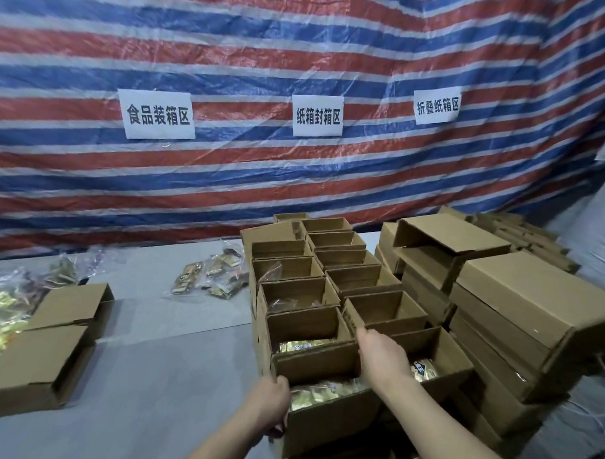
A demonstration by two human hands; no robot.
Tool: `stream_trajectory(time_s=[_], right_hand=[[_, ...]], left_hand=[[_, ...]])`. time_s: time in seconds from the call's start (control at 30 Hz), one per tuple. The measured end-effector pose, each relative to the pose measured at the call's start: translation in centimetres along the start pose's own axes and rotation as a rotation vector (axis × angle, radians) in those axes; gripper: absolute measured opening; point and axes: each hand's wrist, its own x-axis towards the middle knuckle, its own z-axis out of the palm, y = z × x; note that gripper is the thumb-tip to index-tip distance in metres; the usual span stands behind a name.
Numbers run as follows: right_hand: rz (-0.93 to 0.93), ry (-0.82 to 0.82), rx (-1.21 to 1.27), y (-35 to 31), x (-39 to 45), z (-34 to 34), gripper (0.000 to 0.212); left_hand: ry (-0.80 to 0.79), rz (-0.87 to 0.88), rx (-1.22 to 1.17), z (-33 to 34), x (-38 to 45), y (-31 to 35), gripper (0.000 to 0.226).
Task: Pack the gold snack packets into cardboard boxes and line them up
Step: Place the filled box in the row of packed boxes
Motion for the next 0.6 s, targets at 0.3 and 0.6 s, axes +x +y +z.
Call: stream_trajectory(time_s=[0.3,0.6], right_hand=[[0.01,0.044,-0.05,0.2,0.3,0.7,0.03],[-0.113,0.177,0.144,-2.7,1.1,-1.5,0.011]], left_hand=[[0.002,-0.028,0.017,0.4,0.8,-0.1,0.067],[0.098,0.073,0.184,-2.9,1.5,-1.1,0.068]])
